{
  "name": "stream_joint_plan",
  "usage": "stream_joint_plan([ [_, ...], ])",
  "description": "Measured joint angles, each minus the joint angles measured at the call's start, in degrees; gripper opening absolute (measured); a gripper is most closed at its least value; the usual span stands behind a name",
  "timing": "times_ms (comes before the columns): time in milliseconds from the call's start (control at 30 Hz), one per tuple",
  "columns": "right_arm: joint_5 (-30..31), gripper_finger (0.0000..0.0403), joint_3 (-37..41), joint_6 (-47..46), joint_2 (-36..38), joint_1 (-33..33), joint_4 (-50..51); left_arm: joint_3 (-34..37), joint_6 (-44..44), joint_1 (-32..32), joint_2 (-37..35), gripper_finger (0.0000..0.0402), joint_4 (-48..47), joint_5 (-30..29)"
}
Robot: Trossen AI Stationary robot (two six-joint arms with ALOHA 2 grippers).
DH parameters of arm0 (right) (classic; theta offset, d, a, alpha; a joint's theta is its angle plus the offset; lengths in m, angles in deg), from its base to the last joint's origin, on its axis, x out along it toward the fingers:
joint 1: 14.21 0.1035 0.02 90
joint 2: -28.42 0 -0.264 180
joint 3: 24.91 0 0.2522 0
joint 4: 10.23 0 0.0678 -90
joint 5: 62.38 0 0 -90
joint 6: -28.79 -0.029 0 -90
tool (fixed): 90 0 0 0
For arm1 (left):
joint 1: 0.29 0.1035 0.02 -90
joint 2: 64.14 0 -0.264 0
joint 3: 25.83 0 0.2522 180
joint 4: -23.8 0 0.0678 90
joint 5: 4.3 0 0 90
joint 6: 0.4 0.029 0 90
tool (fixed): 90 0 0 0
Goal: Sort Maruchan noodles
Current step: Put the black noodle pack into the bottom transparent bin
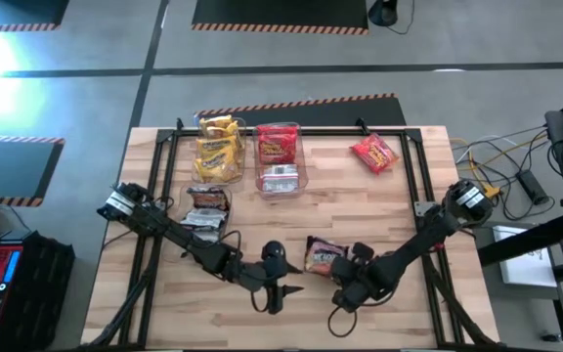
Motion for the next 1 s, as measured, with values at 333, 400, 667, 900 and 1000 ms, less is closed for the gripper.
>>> stream_joint_plan([
  [333, 1.6, 0.0009, 5.8, -1.2, 0.2, -0.1, -2.9, 0.0, -13.2, 1.6, 0.0, 0.0197, -6.1, -11.1],
  [400, 2.8, 0.0009, 6.9, -1.2, 0.3, -0.2, -4.3, 0.0, -19.2, 2.0, 0.0, 0.0197, -9.5, -11.8],
  [667, 5.2, 0.0009, 8.1, 2.5, 0.3, -0.2, -6.6, 2.2, -34.8, 3.7, 0.0, 0.0197, -10.6, 0.6],
  [900, 6.2, 0.0009, 8.5, 5.3, 0.2, -0.2, -8.2, 2.7, -39.9, 4.3, 0.0, 0.0197, -10.3, 5.5],
  [1000, 6.4, 0.0009, 8.6, 6.4, 0.2, -0.4, -8.7, 2.7, -40.6, 4.3, 0.0, 0.0198, -10.3, 6.4],
])
